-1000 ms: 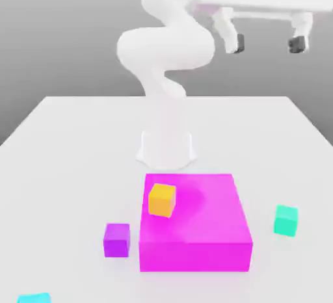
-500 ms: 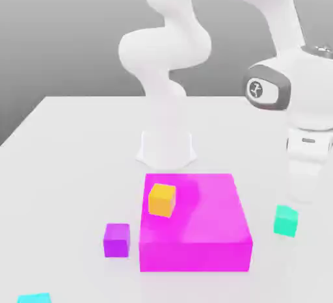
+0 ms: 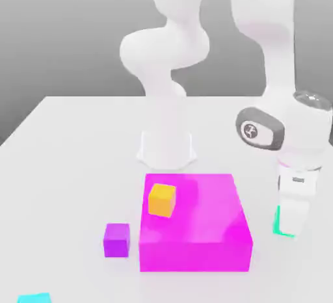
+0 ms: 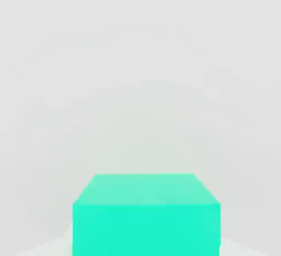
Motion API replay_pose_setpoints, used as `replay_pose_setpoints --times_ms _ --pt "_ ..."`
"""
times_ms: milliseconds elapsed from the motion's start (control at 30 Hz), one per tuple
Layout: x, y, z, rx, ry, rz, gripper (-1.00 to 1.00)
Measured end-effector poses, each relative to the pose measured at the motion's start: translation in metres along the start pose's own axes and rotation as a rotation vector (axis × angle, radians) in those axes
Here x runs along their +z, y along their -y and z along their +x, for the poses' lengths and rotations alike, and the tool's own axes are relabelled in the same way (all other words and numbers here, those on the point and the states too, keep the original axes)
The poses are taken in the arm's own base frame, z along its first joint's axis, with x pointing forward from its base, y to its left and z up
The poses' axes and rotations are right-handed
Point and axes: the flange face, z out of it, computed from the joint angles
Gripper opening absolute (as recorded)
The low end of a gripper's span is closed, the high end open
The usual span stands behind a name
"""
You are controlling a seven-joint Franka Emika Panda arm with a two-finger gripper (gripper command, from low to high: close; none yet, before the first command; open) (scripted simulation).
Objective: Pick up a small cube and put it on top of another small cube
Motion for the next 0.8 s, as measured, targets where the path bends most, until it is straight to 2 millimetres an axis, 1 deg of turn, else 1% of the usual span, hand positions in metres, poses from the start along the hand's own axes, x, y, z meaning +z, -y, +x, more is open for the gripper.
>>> replay_pose_setpoints --times_ms 100,133,167,200,267,367,500,633,667,700,800 --pt "-0.03 -0.002 -0.001 0.003 0.0 -0.001 -1.0" --pt "-0.04 -0.013 0.0 0.036 -0.001 -0.003 -1.0" --pt "-0.049 -0.03 0.002 0.085 -0.001 -0.006 -1.0" --pt "-0.058 -0.052 0.003 0.149 -0.001 -0.008 -1.0" --pt "-0.076 -0.092 0.0 0.268 -0.002 -0.012 -1.0" --pt "-0.101 -0.132 -0.012 0.399 -0.002 -0.015 -1.0" --pt "-0.131 -0.192 -0.039 0.61 -0.001 -0.012 -1.0" --pt "-0.157 -0.243 -0.078 0.825 0.0 -0.002 -1.0" --pt "-0.16 -0.253 -0.087 0.871 0.0 0.001 -1.0" --pt "-0.156 -0.258 -0.091 0.894 0.001 0.003 -1.0" --pt "-0.129 -0.262 -0.094 0.914 0.0 0.003 -1.0"
